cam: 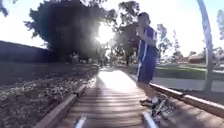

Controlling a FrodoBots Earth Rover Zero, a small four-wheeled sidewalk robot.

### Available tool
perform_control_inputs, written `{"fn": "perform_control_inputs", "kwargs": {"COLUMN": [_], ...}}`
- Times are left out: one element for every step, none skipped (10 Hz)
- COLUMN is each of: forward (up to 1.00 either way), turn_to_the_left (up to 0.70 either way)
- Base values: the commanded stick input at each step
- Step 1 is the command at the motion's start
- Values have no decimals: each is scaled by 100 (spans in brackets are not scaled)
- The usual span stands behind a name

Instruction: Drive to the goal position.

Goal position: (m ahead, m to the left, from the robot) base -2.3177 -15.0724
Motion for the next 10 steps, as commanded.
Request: {"fn": "perform_control_inputs", "kwargs": {"forward": [93,93,92,93,93,93,93,93,93,93], "turn_to_the_left": [0,0,0,0,0,0,0,0,0,0]}}
